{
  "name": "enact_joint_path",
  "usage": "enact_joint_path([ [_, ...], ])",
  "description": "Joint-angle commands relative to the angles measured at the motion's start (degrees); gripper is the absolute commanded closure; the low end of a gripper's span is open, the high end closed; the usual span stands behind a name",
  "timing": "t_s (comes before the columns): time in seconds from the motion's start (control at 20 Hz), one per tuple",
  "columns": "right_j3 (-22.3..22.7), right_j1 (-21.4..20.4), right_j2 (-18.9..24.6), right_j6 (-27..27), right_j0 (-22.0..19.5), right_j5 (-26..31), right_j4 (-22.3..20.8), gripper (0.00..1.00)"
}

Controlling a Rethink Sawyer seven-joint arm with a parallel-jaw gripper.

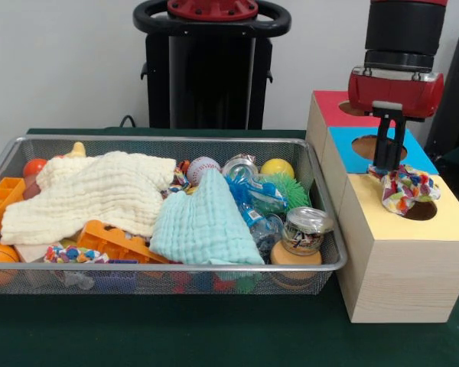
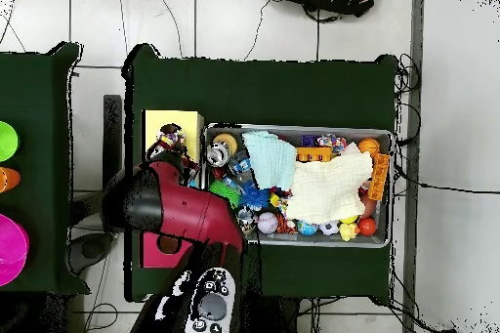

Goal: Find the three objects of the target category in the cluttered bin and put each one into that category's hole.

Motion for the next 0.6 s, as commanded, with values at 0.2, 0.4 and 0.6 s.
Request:
enact_joint_path([
  [0.2,-1.88,1.30,0.73,5.67,-0.09,6.71,-2.46,1.00],
  [0.4,-2.49,1.58,0.24,5.99,0.33,7.41,-2.25,1.00],
  [0.6,-3.13,2.03,-0.42,6.35,0.94,7.84,-2.04,1.00],
])
